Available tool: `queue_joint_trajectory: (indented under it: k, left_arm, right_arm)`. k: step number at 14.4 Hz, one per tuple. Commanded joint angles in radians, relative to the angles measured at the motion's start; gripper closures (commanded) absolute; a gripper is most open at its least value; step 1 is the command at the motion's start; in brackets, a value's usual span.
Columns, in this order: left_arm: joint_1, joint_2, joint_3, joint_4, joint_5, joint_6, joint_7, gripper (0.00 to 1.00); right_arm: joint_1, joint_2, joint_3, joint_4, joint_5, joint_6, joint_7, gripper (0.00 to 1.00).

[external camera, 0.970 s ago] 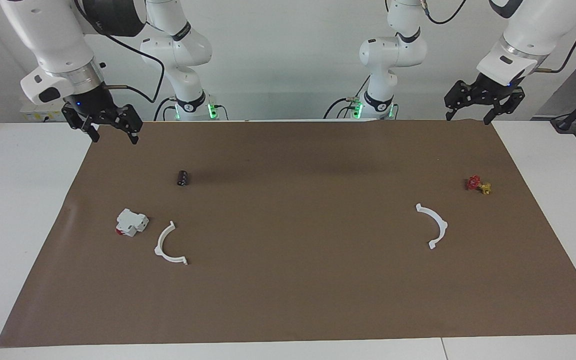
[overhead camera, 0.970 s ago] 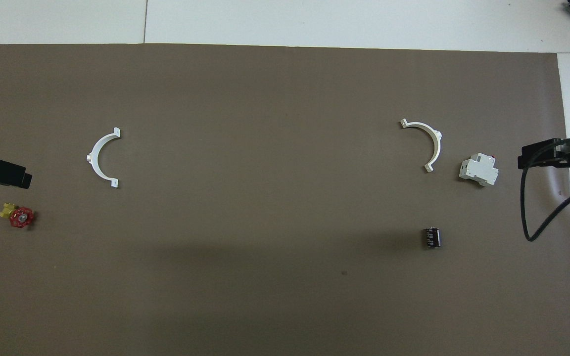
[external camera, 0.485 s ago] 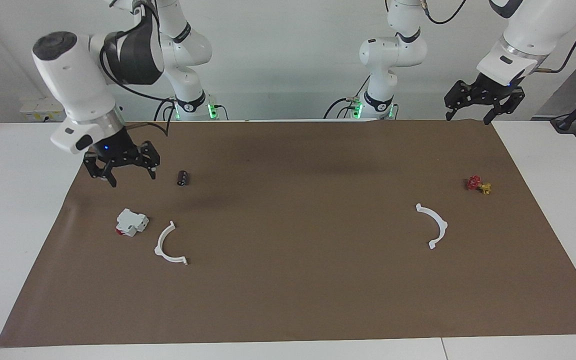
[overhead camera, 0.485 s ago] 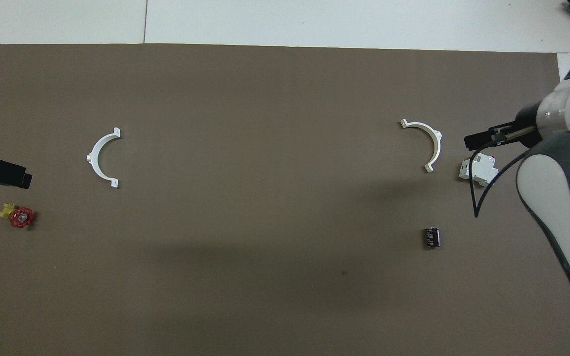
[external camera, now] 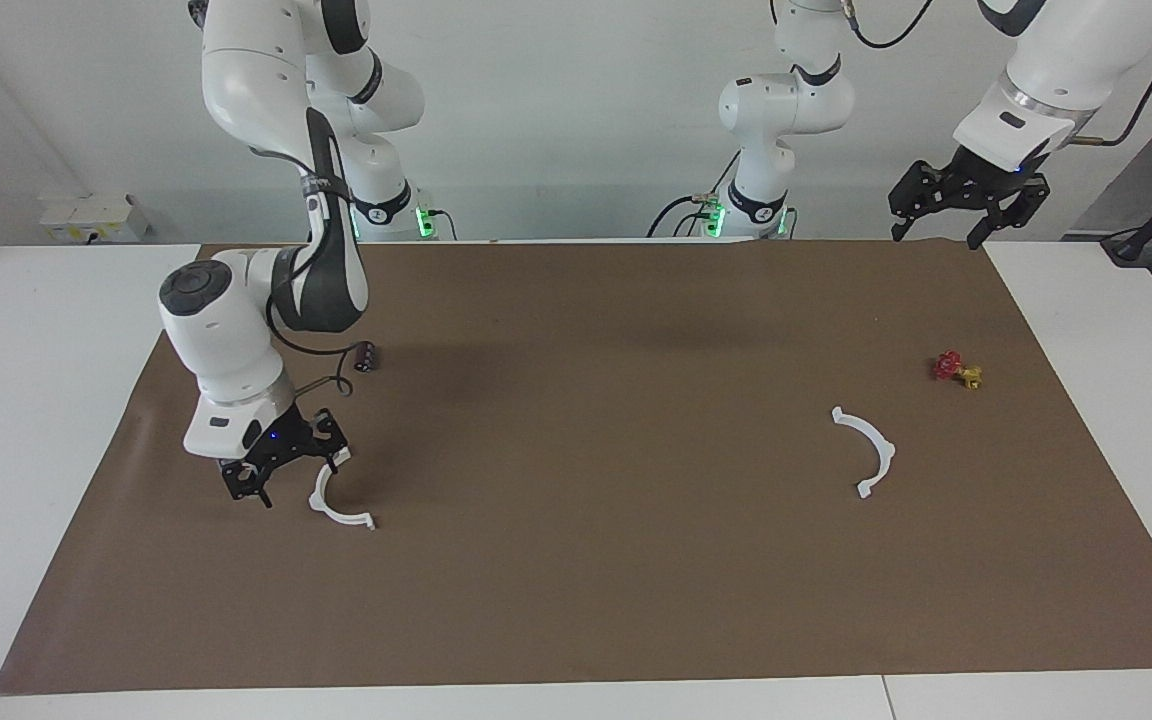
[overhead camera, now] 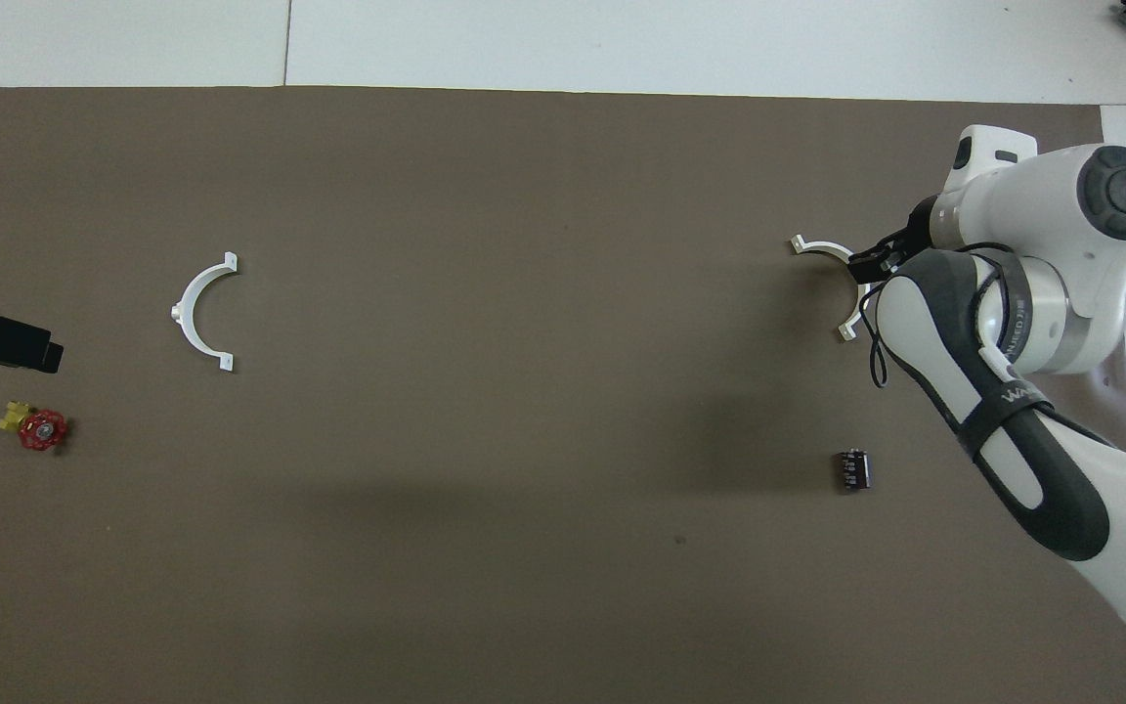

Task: Assemble drain pipe with both arms
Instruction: 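Reach the right gripper to the white half-ring and grasp it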

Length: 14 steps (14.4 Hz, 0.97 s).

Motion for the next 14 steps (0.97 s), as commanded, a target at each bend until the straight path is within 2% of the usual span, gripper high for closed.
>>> queue_joint_trajectory:
  k: [1, 4, 7, 9, 11, 12, 14]
  left_arm:
    - [0.002, -0.010, 0.001, -0.007, 0.011, -0.008, -0.003, 0.00]
    - [0.002, -0.010, 0.001, -0.007, 0.011, -0.008, -0.003, 0.00]
    - [0.002, -0.010, 0.001, -0.007, 0.011, -0.008, -0.003, 0.00]
    - [0.002, -0.010, 0.001, -0.007, 0.011, -0.008, -0.003, 0.00]
    - [0.002, -0.010, 0.001, -0.007, 0.011, -0.008, -0.003, 0.00]
    - [0.002, -0.010, 0.001, -0.007, 0.011, -0.008, -0.003, 0.00]
    - [0.001, -0.010, 0.001, -0.007, 0.011, -0.008, -0.003, 0.00]
  right_arm:
    - [-0.008, 0.048, 0.003, 0.015, 0.037, 0.036, -0.079, 0.12]
    - [-0.013, 0.059, 0.003, -0.015, 0.043, 0.040, -0.084, 0.17]
    - [-0.013, 0.060, 0.003, -0.043, 0.043, 0.082, -0.084, 0.36]
    - [-0.015, 0.062, 0.003, -0.049, 0.043, 0.082, -0.084, 0.52]
    - [-0.013, 0.062, 0.003, -0.055, 0.043, 0.097, -0.081, 0.57]
    - [-0.013, 0.062, 0.003, -0.066, 0.043, 0.108, -0.080, 0.65]
    - [-0.016, 0.062, 0.003, -0.074, 0.043, 0.123, -0.087, 1.00]
